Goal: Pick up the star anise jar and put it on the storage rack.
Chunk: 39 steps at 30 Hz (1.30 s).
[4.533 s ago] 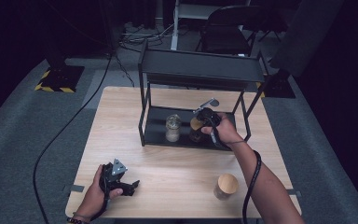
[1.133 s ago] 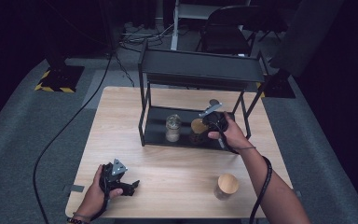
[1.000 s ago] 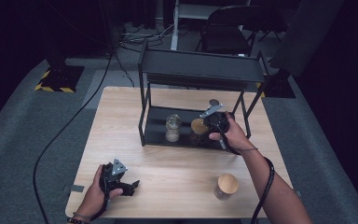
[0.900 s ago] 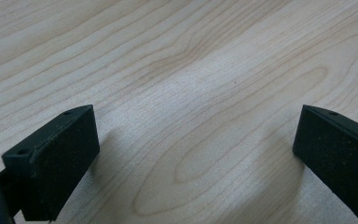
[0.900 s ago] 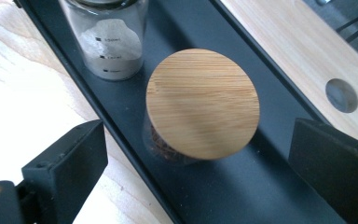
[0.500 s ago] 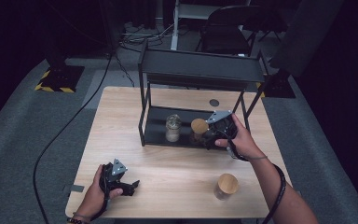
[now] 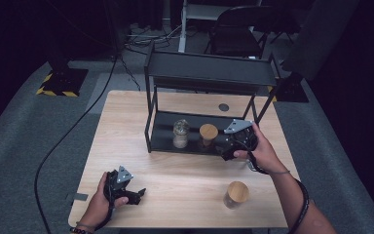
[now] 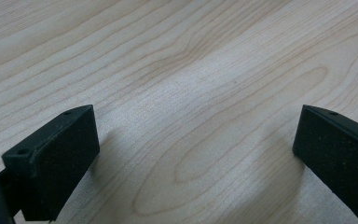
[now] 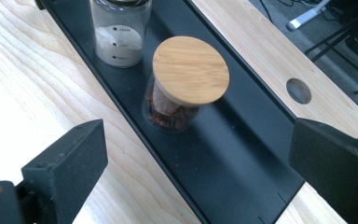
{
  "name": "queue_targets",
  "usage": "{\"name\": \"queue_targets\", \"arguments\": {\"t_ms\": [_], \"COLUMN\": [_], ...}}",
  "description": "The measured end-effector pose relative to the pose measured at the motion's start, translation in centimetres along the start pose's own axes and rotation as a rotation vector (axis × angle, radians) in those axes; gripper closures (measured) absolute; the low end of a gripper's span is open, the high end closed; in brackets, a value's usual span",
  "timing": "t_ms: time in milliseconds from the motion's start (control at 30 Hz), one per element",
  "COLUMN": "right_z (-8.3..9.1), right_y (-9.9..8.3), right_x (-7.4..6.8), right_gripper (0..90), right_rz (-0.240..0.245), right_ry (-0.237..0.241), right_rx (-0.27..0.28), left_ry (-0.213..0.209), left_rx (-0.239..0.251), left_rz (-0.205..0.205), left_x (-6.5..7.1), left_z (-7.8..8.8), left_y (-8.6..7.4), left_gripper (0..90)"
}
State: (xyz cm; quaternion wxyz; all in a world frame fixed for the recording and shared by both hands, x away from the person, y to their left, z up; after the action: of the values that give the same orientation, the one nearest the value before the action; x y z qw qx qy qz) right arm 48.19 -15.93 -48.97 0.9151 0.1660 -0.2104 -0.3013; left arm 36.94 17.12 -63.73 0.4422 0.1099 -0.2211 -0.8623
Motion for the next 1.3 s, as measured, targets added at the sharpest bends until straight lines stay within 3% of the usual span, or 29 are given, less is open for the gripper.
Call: {"name": "queue_targets", "arguments": {"t_ms": [667,1300], "right_z": [1.0,1.7], "right_y": [-3.5,-8.8], "right_x": [-0.6,0.2], "right_gripper": [4.2,4.2], "right_rz": [-0.011,-0.124], "right_ry": [-0.015,-0.052], "right_rx": [0.012,0.015], "left_ry": [0.000,0.000], "left_rx": [0.000,-0.001], "left_rz": [0.000,0.000], "left_x": [0.0,0.0], "left_z": [0.0,0.0], "left_y": [0.0,0.0], "left_gripper": [0.0,0.0]}}
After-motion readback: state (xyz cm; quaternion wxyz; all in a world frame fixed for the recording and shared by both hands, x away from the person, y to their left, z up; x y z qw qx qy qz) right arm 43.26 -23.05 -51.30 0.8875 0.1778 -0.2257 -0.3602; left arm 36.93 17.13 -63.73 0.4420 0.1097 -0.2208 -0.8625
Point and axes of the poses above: each handheld gripper's, and its own axes: z roughly backward along the jaws, y roughly out of its top, x roughly to its right, the point moved 9 cm from there along -z, roughly forward along the jaws, and after that the axes turned 15 degrees about -x, right-handed, at the moved point
